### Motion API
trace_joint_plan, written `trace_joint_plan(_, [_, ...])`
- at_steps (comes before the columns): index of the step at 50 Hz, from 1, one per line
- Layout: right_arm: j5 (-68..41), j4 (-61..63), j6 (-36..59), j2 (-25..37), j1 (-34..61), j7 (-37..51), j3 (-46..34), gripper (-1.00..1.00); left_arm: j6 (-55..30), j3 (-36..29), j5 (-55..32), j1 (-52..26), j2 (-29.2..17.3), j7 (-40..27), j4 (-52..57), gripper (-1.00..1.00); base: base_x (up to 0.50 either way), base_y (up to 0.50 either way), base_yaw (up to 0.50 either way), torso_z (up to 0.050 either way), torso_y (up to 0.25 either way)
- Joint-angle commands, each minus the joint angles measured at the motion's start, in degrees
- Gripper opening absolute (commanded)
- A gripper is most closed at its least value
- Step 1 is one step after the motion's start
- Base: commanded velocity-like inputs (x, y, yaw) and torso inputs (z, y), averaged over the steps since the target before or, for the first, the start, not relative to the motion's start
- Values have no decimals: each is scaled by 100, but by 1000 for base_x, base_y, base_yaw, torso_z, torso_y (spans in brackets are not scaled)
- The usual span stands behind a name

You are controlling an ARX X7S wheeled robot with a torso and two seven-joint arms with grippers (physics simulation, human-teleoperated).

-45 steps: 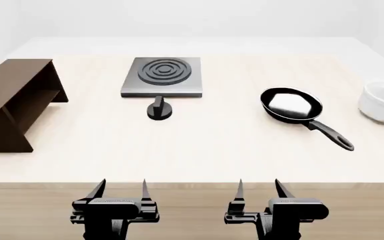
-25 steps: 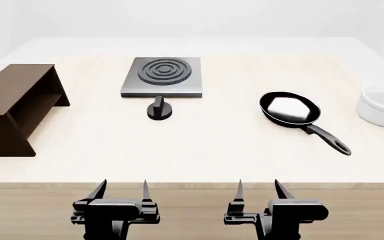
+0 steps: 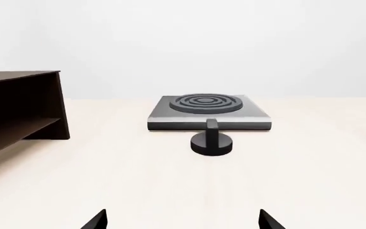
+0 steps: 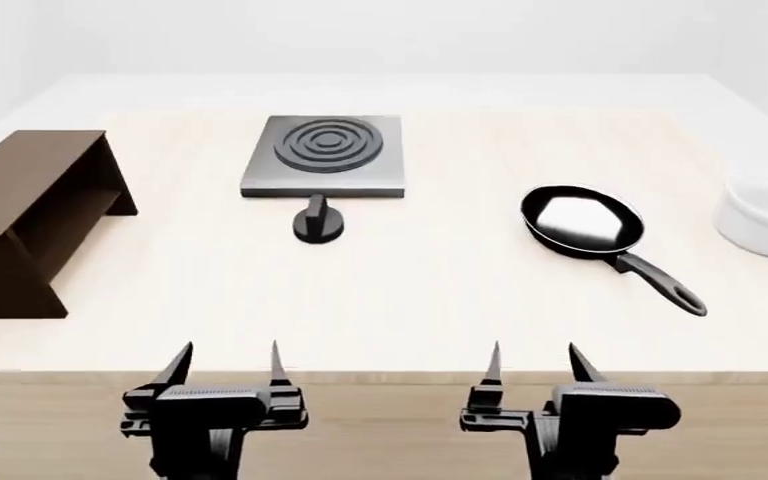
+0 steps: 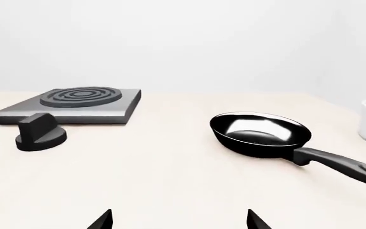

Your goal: Turn on the stove and put the frying pan on it.

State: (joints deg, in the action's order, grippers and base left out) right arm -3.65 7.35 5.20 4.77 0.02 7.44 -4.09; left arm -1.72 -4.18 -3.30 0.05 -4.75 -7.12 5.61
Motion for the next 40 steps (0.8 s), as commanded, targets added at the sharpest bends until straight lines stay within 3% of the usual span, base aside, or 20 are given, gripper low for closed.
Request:
trace_joint_plan(1, [-184, 571, 408, 110, 10, 145, 39, 100, -83, -23, -24, -17, -105, -199, 368, 100, 500, 0, 0, 0, 0])
trace_joint_plan(40, [-394, 597, 416, 330, 41, 370, -133, 100, -36, -212, -198, -55, -330, -450, 410, 100, 500, 0, 0, 0, 0])
